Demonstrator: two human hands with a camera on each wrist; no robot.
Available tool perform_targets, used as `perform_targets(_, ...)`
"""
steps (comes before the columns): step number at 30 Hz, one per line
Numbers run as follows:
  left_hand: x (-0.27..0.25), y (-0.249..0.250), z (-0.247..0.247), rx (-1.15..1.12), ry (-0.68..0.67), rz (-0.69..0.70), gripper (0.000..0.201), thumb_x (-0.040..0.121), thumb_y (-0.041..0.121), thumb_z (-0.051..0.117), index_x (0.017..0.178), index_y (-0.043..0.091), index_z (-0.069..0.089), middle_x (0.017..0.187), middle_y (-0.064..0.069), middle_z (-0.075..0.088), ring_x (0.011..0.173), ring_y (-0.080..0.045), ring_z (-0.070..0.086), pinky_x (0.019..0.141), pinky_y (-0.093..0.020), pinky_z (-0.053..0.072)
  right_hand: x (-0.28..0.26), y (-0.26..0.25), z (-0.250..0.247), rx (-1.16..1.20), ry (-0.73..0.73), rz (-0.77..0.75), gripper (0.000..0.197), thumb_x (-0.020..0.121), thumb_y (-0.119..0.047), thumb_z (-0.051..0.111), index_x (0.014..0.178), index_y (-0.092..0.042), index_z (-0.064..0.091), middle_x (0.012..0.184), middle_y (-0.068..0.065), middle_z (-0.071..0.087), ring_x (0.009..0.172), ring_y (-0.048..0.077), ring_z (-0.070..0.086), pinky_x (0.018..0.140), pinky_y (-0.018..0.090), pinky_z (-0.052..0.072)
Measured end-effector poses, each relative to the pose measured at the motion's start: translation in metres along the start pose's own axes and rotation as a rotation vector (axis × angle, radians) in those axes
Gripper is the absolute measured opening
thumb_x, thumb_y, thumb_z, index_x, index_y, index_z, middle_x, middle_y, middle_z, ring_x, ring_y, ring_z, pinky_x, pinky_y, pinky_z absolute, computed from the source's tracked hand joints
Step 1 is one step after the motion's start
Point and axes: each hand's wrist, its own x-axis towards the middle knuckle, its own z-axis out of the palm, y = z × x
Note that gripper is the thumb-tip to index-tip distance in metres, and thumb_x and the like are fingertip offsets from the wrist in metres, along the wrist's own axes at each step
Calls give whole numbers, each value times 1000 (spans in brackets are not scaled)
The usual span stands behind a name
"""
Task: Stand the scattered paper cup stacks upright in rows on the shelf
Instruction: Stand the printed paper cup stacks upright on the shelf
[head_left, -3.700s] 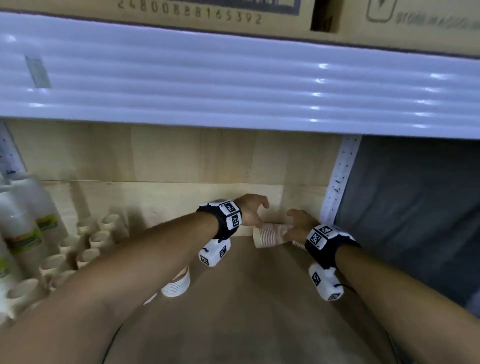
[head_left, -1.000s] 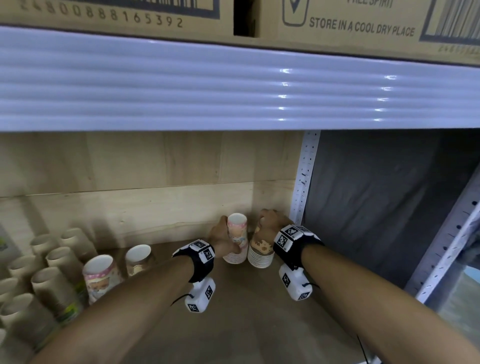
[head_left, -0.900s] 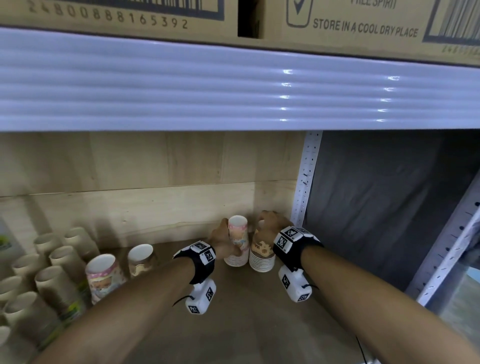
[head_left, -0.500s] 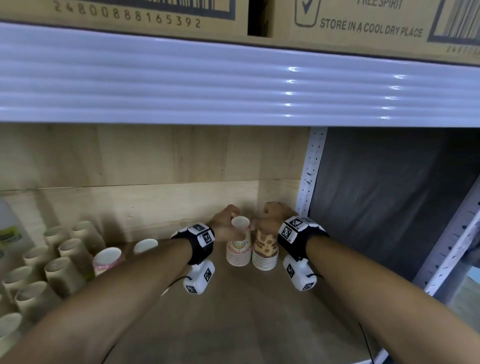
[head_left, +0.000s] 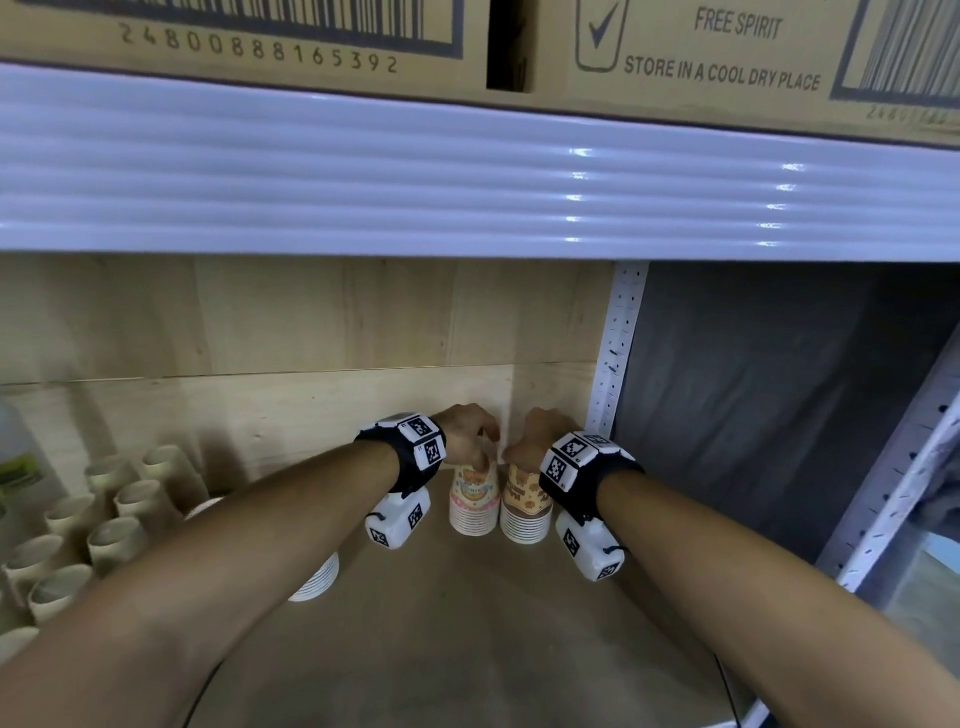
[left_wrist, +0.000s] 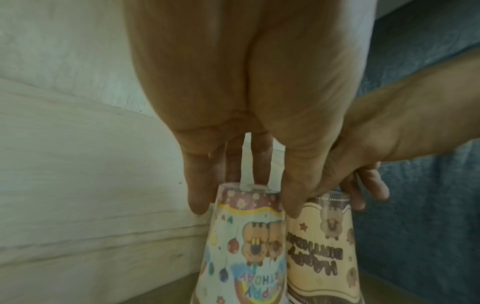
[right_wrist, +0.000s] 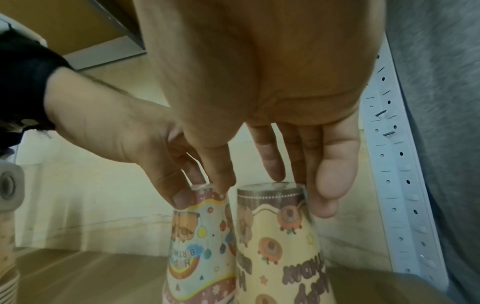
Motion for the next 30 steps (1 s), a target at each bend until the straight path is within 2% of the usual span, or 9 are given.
perform_targets(5,0,0,1,12,17,14,57,81,16,75,135,16,56,139,-5,51,125,-24,51,91,-30,46,-2,4,4,28,9,-36,62,81,-52,65,120,-4,55,119,13,60,104,29,61,84,35,52)
perform_targets(10,2,-2,-1,7,21,12,57,80,19,75,134,18,57,136,-4,53,120,-24,54,82,-27,44,5,8,10,31,62,-43,48,85,-38,65,116,-2,56,119,15,59,107,31,60,84,34,49)
perform_targets(16,12,-8,-8,-9,91,-33,58,79,23,77,132,16,57,135,-4,53,120,-23,54,85,-26,47,27,8,6,50,4,-14,37,82,-29,69,112,-8,65,106,11,65,106,32,64,77,32,48)
perform_targets(18,15,-10,-11,-5,124,-54,56,78,23,77,130,16,58,133,-4,53,117,-23,55,84,-28,49,32,9,7,52,-3,-34,37,81,-30,68,111,-10,65,110,11,64,107,31,63,79,31,48)
perform_targets(23,24,-16,-16,-16,159,-117,55,77,22,78,128,16,58,131,-3,53,115,-24,56,81,-28,50,45,9,4,78,-12,-125,46,67,-31,66,110,-16,61,120,4,57,109,24,57,89,33,50)
perform_targets(27,31,-18,-16,-3,177,-147,60,77,25,78,132,15,56,132,-4,55,116,-25,56,81,-29,49,57,7,-1,77,2,-177,38,84,-16,67,121,-9,63,126,11,59,117,28,56,94,31,47)
perform_targets(30,35,-18,-16,-8,190,-157,61,78,26,77,133,14,56,132,-5,55,116,-25,56,81,-29,49,68,9,1,94,-2,-199,36,88,-17,62,123,-11,62,129,10,58,117,26,56,91,27,44)
